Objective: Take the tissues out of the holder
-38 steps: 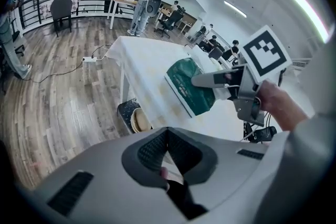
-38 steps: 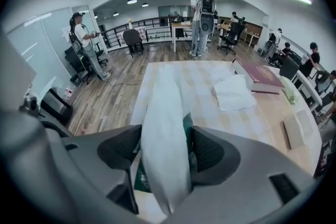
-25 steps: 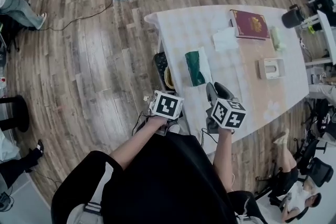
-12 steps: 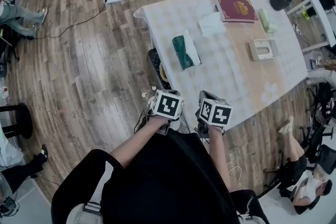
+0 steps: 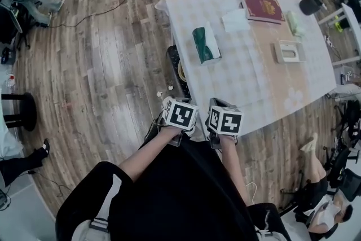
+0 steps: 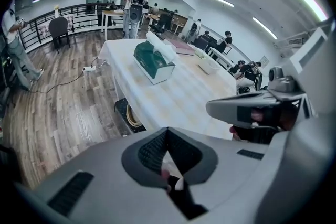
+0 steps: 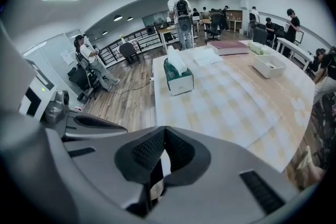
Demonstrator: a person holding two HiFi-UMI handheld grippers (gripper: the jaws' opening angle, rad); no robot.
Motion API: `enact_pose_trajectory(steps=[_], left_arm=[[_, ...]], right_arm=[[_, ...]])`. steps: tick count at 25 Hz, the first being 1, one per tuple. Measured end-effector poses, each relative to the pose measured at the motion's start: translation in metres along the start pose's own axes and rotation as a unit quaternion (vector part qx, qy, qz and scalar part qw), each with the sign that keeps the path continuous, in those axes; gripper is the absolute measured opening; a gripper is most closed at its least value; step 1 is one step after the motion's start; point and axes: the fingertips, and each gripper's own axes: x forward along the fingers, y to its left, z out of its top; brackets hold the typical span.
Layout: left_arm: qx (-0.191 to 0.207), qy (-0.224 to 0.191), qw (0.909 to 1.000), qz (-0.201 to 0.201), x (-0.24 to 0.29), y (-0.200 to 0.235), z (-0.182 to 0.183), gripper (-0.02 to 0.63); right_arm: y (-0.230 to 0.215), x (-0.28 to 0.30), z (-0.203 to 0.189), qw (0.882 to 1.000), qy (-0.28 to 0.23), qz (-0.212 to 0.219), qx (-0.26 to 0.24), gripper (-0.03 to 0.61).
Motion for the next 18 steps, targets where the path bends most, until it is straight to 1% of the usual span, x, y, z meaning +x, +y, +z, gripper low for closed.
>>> enact_pose_trajectory(steps=[4, 8, 13, 16, 18], left_arm=[[-0.01, -0.01, 0.9998, 0.011, -0.001, -0.005, -0.012, 0.0], [-0.011, -0.016, 0.9997, 0.013, 0.0, -0.019, -0.02, 0.0], [-0.008, -0.024, 0.9996, 0.011, 0.003, -0.034, -0.025, 0.0], [0.0, -0.025, 0.9995, 0.021, 0.001, -0.036, -0.023, 0.0], [0.0, -0.025, 0.9995, 0.016, 0.004, -0.041, -0.024, 0.0]], right_arm=[[0.004, -0.006, -0.011, 1.0, 0.005, 0.006, -0.026, 0.012], [0.003, -0.015, -0.025, 0.999, 0.008, 0.009, -0.039, 0.011], [-0.01, -0.025, -0.04, 0.999, 0.006, 0.007, -0.033, 0.011], [-0.021, -0.029, -0.046, 1.0, 0.005, 0.001, -0.03, 0.011], [-0.027, -0.032, -0.048, 1.0, 0.005, -0.002, -0.026, 0.011]])
